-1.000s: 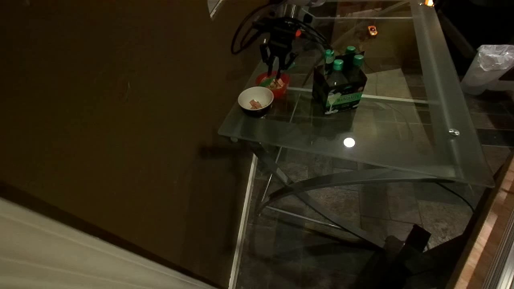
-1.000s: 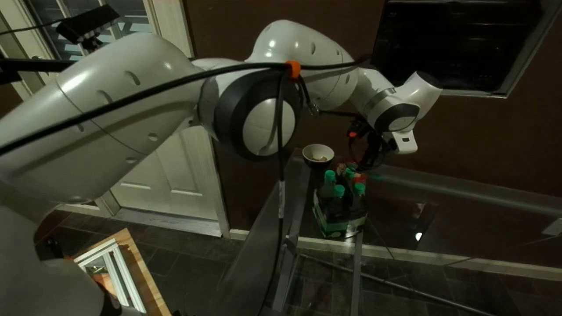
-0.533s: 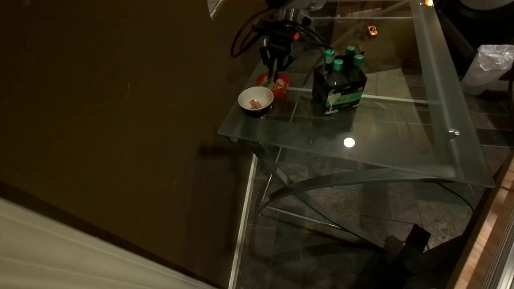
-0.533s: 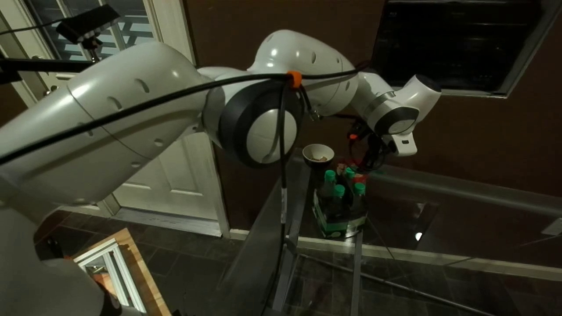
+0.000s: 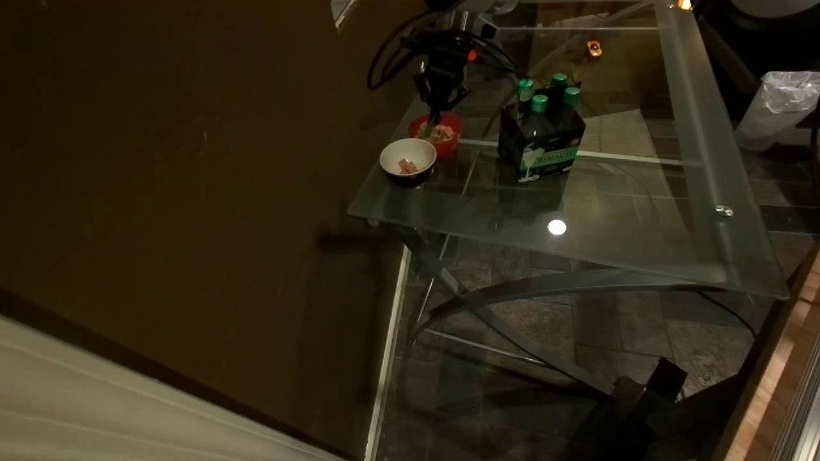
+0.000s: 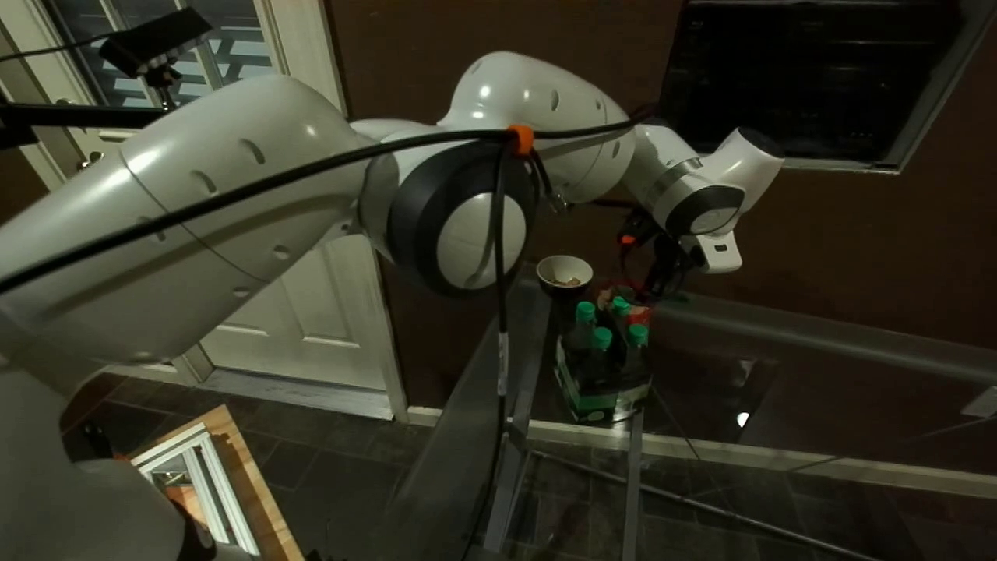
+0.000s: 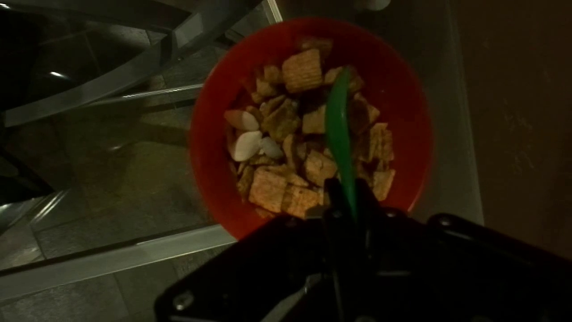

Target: Scoop up the contents on the table and put them inside the bowl

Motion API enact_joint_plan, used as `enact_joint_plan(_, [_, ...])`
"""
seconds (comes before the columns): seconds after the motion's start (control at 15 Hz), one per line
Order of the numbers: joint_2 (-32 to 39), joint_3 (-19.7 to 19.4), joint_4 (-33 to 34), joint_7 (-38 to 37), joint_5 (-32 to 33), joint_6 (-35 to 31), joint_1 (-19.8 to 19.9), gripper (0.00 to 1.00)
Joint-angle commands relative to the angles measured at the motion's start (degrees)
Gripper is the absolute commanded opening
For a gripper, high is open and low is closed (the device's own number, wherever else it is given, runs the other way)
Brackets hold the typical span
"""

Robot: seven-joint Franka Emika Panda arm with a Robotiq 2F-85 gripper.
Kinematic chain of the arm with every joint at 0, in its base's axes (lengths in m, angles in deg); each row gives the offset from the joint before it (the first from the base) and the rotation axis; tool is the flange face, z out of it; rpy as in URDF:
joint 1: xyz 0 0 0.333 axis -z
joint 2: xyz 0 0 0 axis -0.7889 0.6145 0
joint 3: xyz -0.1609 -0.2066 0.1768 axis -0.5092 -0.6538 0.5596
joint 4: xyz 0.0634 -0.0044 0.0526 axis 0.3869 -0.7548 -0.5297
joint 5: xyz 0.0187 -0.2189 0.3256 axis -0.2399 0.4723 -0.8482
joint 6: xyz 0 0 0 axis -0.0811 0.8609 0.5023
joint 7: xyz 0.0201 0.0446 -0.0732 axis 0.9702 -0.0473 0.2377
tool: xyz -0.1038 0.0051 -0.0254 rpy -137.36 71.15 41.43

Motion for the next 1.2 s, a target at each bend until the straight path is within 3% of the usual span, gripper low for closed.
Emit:
enact_joint_plan(0.0, [-0.96, -0.49, 0.14, -0.89, 0.48, 1.01, -0.37, 0.03])
enact_joint_plan(0.6, [-1.05, -0.83, -0.5, -0.35, 0.61, 0.87, -0.43, 0.05])
enact_joint_plan(0.67, [-1.07, -0.82, -0.52, -0.3, 0.61, 0.94, -0.43, 0.11])
enact_joint_plan(0.73, [-1.1, -0.81, -0.55, -0.28, 0.61, 1.04, -0.42, 0.24])
enact_joint_plan(1.07, [-1.15, -0.82, -0.72, -0.22, 0.63, 1.28, -0.42, 0.35])
enact_joint_plan(1.13, [-1.17, -0.84, -0.78, -0.2, 0.67, 1.35, -0.44, 0.31])
